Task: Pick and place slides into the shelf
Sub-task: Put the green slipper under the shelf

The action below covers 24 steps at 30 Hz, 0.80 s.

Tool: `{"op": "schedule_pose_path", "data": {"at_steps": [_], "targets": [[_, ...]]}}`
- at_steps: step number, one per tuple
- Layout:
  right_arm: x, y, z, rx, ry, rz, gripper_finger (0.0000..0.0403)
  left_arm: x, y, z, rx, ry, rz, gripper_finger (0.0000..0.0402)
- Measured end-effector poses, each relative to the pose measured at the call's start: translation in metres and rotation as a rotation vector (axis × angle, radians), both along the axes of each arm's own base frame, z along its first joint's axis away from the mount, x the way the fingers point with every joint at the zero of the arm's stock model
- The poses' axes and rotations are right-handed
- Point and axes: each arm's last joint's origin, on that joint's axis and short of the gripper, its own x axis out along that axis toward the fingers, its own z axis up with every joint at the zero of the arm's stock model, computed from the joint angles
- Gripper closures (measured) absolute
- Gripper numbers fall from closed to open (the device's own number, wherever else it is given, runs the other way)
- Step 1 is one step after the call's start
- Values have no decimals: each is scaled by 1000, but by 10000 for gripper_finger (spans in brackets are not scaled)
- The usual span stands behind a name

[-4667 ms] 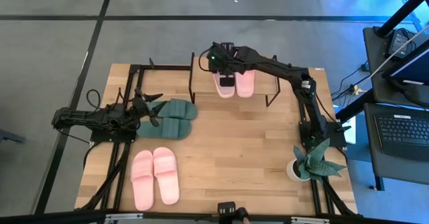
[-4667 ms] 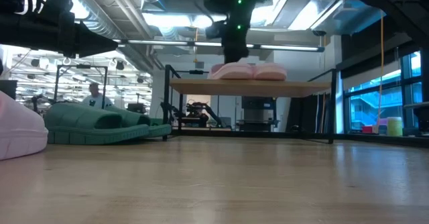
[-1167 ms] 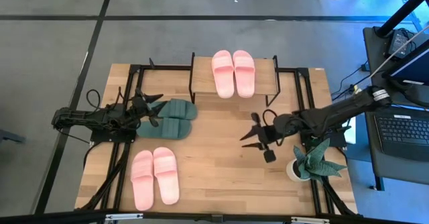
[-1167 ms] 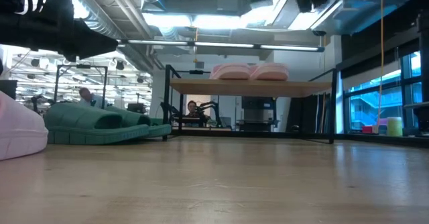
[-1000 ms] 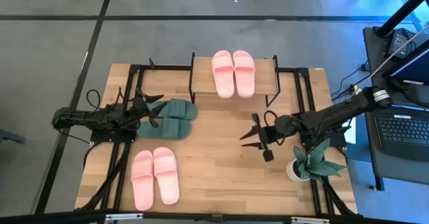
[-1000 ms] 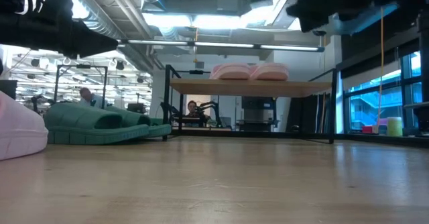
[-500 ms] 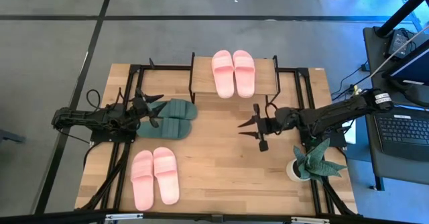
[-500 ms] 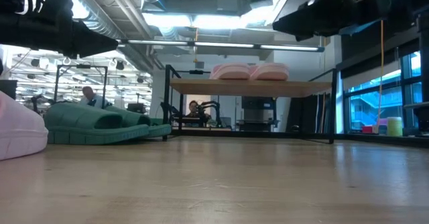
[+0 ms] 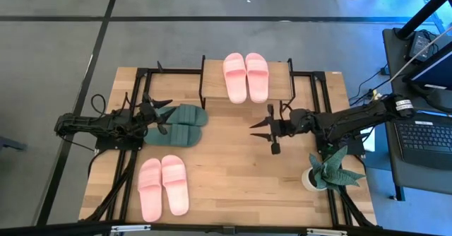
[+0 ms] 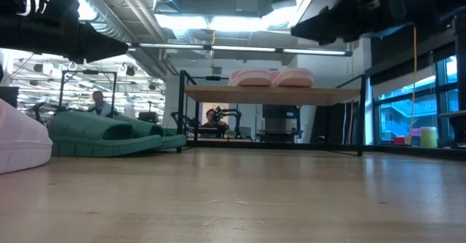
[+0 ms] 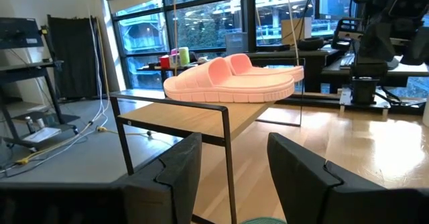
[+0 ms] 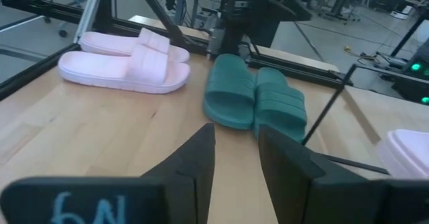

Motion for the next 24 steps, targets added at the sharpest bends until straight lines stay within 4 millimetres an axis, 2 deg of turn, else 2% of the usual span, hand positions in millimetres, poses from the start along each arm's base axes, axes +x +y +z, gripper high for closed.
{"op": "schedule_pose_path", "data": {"at_steps": [13,24], "targets": [[0,-15,-1,-1,9,-64,286,0,0,0,2,1,1,237],[0,-17,-1,-12,11,-59,286,0,0,0,2,1,1,237]]}}
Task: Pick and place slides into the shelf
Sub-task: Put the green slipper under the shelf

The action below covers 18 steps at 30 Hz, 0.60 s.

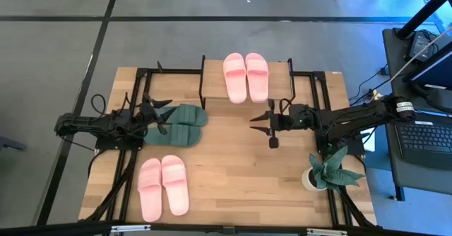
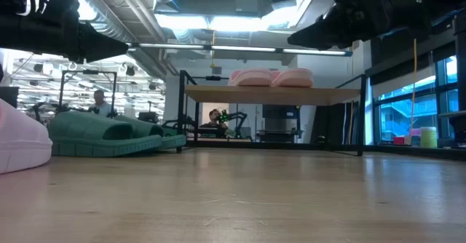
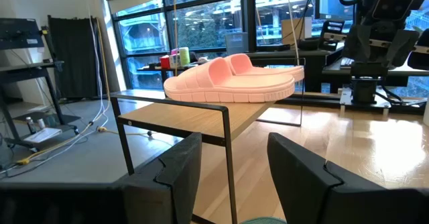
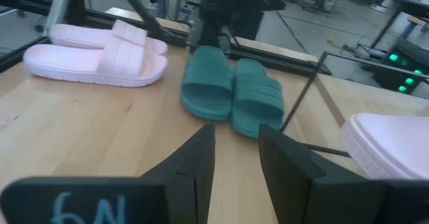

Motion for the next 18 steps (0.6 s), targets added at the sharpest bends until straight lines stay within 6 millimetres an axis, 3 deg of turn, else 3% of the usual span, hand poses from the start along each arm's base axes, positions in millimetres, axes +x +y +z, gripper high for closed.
{"op": "schedule_pose_path", "data": {"at_steps": [5,18], "targets": [[0,-2,0,-1,-4,147,286,0,0,0,0,1,0,237],[7,-44,-13,34,6,109,286,0,0,0,-5,-3,0,237]]}}
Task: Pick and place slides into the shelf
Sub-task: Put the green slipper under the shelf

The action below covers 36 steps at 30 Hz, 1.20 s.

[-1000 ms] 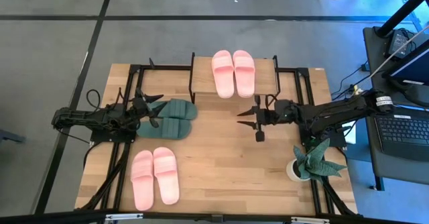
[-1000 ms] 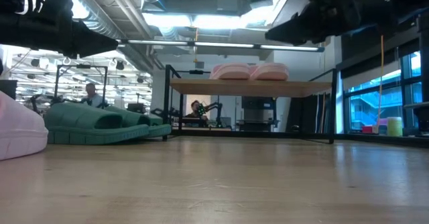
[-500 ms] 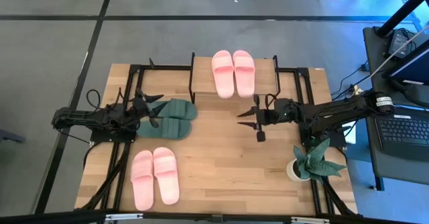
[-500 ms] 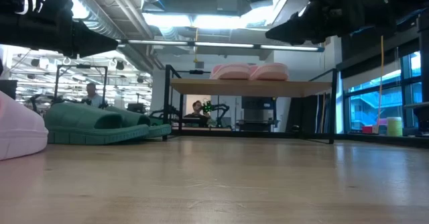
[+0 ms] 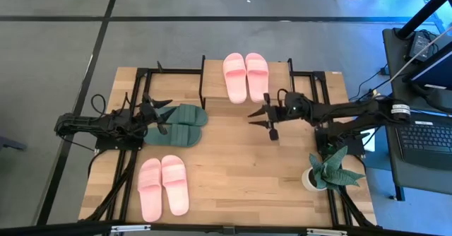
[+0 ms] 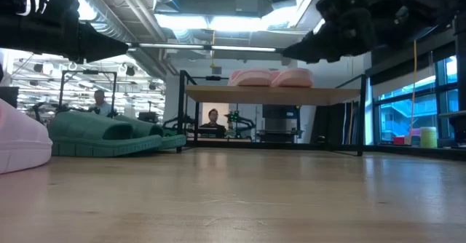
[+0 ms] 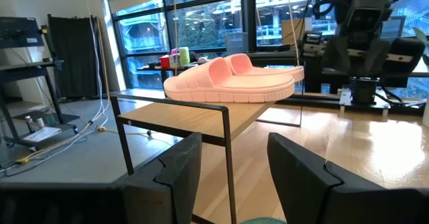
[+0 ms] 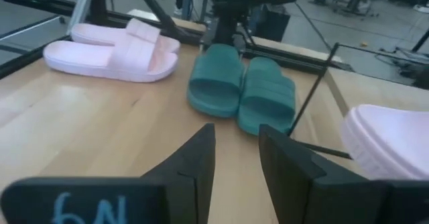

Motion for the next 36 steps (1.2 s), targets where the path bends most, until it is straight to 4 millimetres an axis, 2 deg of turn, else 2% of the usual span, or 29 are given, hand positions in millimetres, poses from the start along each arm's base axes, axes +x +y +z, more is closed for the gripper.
{"op": "schedule_pose_path", "data": {"at_steps": [11,19,32,36], "targets": [[10,-19,-20,18,-28,-25,286,0,0,0,0,0,0,237],[-7,-30,-25,76,-164,-54,286,0,0,0,0,0,0,237],[-30,-28,-38,121,-222,-7,286,0,0,0,0,0,0,237],[-36,-26,-45,186,-198,-15,286,0,-2,2,80,40,-52,237]]}}
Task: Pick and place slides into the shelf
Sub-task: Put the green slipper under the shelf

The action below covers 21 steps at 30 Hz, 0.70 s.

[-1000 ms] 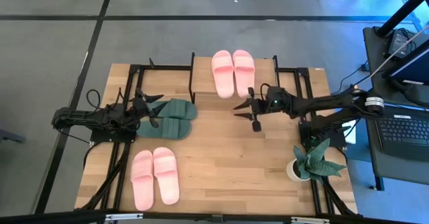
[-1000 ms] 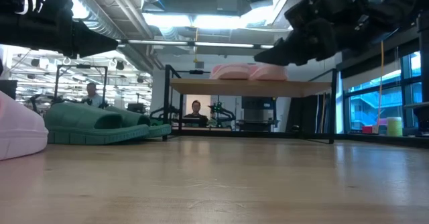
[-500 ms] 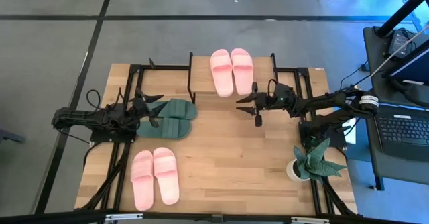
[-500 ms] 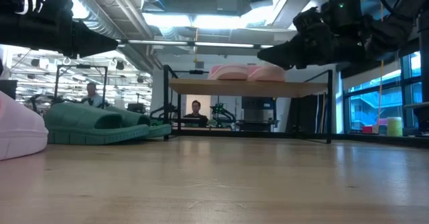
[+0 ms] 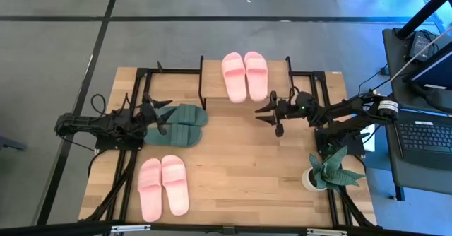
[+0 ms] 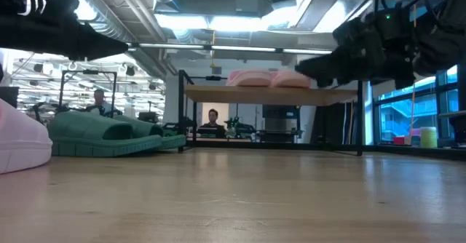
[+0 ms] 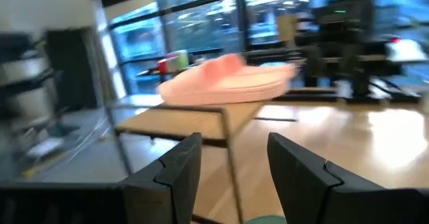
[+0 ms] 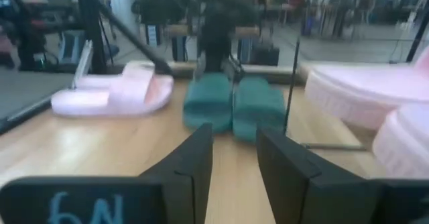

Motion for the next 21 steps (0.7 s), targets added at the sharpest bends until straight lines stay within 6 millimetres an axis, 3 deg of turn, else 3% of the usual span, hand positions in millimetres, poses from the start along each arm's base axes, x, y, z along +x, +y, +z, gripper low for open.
{"op": "schedule_pose_path", "data": {"at_steps": [5,12,21], "targets": [[0,0,3,7,-19,2,286,-2,-8,17,98,-22,-208,237],[1,0,6,0,-37,2,286,-5,-16,40,170,-41,-294,237],[1,0,6,-3,-38,0,286,15,-26,39,128,126,-325,237]]}}
